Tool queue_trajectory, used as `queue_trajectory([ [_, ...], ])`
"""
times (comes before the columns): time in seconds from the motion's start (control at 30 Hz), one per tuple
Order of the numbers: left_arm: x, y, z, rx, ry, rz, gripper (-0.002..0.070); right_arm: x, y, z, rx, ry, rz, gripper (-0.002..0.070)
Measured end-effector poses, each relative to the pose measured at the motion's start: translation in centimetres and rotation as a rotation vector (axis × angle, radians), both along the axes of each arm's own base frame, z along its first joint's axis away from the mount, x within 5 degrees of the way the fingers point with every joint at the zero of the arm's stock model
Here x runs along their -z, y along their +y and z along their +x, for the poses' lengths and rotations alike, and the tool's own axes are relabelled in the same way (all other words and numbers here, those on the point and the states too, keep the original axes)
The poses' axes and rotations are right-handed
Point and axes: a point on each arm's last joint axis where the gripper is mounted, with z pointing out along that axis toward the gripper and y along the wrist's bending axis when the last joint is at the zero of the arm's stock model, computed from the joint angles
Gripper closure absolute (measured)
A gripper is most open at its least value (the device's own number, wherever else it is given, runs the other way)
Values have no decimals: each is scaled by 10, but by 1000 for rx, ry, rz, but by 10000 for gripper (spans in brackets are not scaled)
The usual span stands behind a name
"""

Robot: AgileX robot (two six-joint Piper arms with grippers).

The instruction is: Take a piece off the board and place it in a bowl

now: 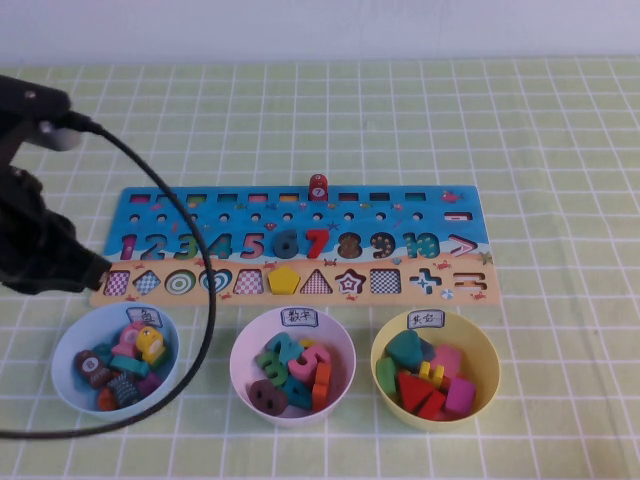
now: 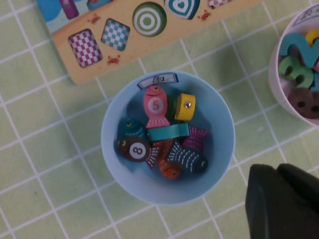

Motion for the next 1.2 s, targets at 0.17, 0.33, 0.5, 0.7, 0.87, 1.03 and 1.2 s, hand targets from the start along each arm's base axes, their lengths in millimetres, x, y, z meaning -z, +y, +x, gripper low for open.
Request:
queue_trajectory([
  [0.17, 21, -12, 45, 30, 115, 30, 680, 0, 0, 0, 0, 0, 0, 694],
  [0.33, 41, -37, 65, 105, 175, 66, 680, 0, 0, 0, 0, 0, 0, 694],
  [0.5, 59, -77, 73, 226, 202, 122, 680, 0, 0, 0, 0, 0, 0, 694],
  [0.7, 71, -114, 95, 264, 190, 176, 680, 0, 0, 0, 0, 0, 0, 694],
  [0.87, 73, -130, 120, 215, 169, 150, 650, 0, 0, 0, 0, 0, 0, 694],
  [1.03, 77, -146, 136, 208, 180, 66, 447, 0, 0, 0, 0, 0, 0, 694],
  [1.2, 95, -163, 144, 234, 230, 26, 242, 0, 0, 0, 0, 0, 0, 694],
])
